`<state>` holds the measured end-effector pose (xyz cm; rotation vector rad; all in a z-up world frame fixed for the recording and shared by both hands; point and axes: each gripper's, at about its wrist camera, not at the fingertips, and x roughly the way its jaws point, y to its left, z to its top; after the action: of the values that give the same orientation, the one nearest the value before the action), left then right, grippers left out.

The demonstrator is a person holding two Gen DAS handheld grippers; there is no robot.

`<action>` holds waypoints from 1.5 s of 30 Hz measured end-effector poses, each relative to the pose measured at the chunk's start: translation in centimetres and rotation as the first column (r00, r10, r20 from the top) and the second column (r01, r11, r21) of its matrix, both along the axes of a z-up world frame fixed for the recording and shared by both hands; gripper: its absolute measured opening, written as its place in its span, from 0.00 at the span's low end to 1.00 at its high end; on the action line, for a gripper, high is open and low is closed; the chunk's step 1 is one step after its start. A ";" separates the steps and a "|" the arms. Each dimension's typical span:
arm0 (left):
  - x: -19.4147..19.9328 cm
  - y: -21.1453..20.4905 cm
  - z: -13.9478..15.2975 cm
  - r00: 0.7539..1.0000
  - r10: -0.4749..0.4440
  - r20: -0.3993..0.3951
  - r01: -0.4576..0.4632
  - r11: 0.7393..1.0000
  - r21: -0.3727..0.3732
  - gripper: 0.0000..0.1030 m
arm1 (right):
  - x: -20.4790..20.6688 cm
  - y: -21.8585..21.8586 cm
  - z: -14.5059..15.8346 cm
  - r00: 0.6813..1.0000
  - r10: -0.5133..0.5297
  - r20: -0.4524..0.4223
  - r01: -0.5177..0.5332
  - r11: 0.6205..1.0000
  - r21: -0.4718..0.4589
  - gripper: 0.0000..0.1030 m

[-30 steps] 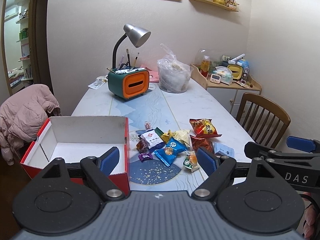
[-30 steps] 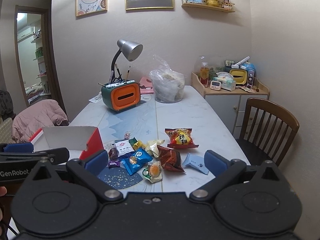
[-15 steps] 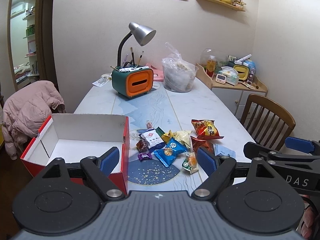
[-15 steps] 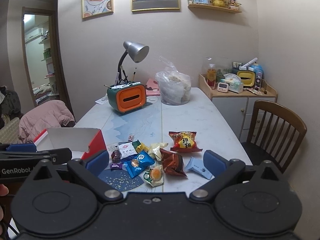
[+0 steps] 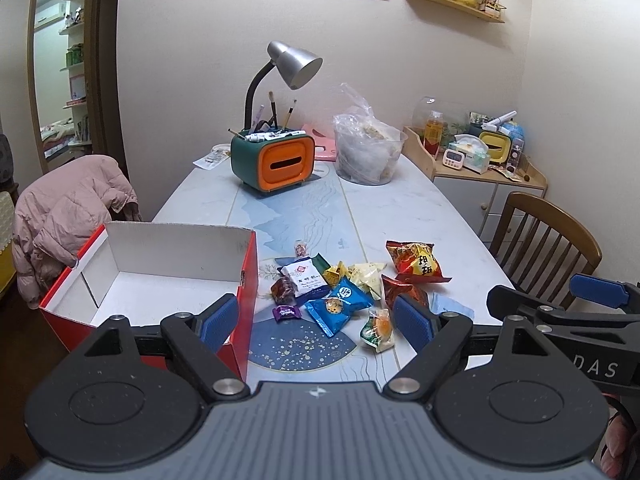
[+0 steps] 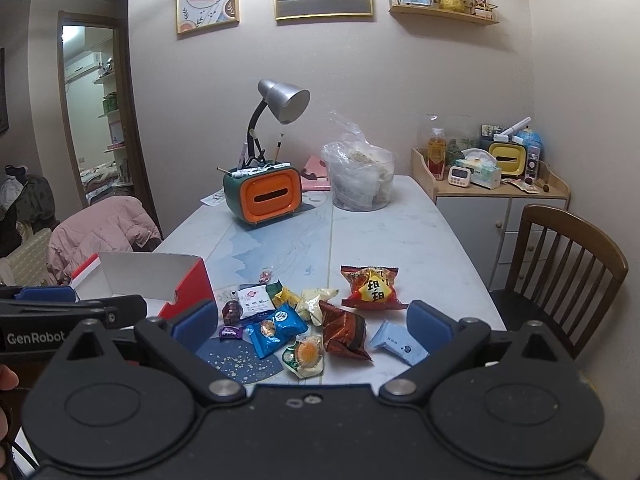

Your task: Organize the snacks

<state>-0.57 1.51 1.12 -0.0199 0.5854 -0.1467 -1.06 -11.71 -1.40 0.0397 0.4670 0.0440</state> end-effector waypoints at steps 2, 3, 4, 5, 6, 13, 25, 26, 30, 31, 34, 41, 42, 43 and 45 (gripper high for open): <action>0.1 -0.2 -0.1 1.000 0.004 -0.001 -0.004 1.000 0.003 0.83 | 0.1 -0.3 -0.1 1.000 0.007 0.000 -0.007 1.000 0.000 0.98; 0.0 -0.4 -0.1 1.000 0.006 -0.001 -0.006 1.000 0.005 0.83 | 0.3 -0.4 -0.1 1.000 0.010 -0.001 -0.010 1.000 0.003 0.98; 0.1 -0.5 -0.2 1.000 0.007 -0.003 -0.007 1.000 0.007 0.83 | 0.3 -0.6 -0.2 1.000 0.014 -0.004 -0.014 1.000 0.006 0.98; 0.2 -0.6 -0.3 1.000 0.009 -0.005 -0.009 1.000 0.008 0.83 | 0.4 -0.7 -0.3 1.000 0.017 -0.005 -0.017 1.000 0.008 0.98; 0.3 -0.8 -0.4 1.000 0.011 -0.008 -0.011 1.000 0.009 0.83 | 0.5 -0.9 -0.3 1.000 0.020 -0.007 -0.020 1.000 0.010 0.98; 1.5 -1.4 -1.2 0.999 0.031 -0.036 -0.031 0.999 0.010 0.83 | 1.6 -2.1 -1.0 0.998 0.060 -0.025 -0.059 0.998 0.035 0.95; 4.7 -2.5 -4.1 0.989 0.079 -0.129 -0.077 0.997 0.016 0.83 | 6.4 -6.0 -3.6 0.985 0.100 -0.141 -0.087 0.991 0.102 0.95; 5.0 -2.6 -4.4 0.987 0.079 -0.137 -0.077 0.997 0.015 0.83 | 7.0 -6.3 -3.9 0.982 0.100 -0.158 -0.083 0.991 0.109 0.95; 6.3 -2.7 -5.8 0.981 0.087 -0.171 -0.086 0.996 0.011 0.83 | 9.2 -7.4 -5.2 0.973 0.081 -0.218 -0.060 0.993 0.104 0.95; 6.6 -2.8 -6.1 0.981 0.089 -0.175 -0.088 0.996 0.014 0.83 | 9.8 -7.6 -5.6 0.969 0.085 -0.233 -0.062 0.993 0.103 0.95; 7.6 -3.0 -6.9 0.979 0.089 -0.185 -0.086 0.996 0.025 0.83 | 11.5 -8.1 -6.4 0.962 0.083 -0.261 -0.059 0.993 0.099 0.95; 10.8 -2.9 -8.4 0.975 0.115 -0.190 -0.104 0.992 0.067 0.83 | 15.7 -8.1 -8.4 0.934 0.153 -0.323 -0.115 0.984 0.133 0.80; 11.4 -3.0 -8.6 0.976 0.116 -0.185 -0.104 0.992 0.074 0.83 | 16.2 -8.0 -8.7 0.930 0.160 -0.332 -0.122 0.983 0.134 0.77; 11.9 -3.0 -8.8 0.976 0.118 -0.182 -0.104 0.991 0.080 0.83 | 16.8 -7.8 -9.1 0.924 0.169 -0.342 -0.129 0.982 0.135 0.76; 12.9 -3.0 -9.3 0.976 0.120 -0.181 -0.105 0.990 0.092 0.83 | 18.0 -7.5 -9.8 0.916 0.178 -0.360 -0.136 0.981 0.140 0.75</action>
<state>12.36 -1.53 -8.15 0.0126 0.7753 -0.0105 16.98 -19.17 -11.22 0.1224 0.8471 0.2248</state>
